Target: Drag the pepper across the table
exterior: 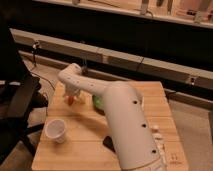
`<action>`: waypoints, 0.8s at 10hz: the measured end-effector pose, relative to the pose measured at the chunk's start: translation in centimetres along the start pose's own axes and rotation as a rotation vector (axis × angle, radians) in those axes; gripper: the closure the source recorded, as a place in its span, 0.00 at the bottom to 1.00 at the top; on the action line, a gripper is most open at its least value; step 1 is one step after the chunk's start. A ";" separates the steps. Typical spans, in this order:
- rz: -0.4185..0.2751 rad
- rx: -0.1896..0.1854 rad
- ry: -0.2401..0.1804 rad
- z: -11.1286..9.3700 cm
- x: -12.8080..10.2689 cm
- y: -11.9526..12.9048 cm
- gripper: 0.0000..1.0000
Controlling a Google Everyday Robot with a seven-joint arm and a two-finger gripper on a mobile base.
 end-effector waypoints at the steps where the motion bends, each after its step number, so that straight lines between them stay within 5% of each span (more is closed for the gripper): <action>1: -0.028 -0.034 0.021 0.1 0.3 -0.6 0.20; 5: -0.060 -0.071 0.058 0.2 2.1 -1.2 0.20; 8: -0.067 -0.074 0.053 0.6 2.2 -1.2 0.45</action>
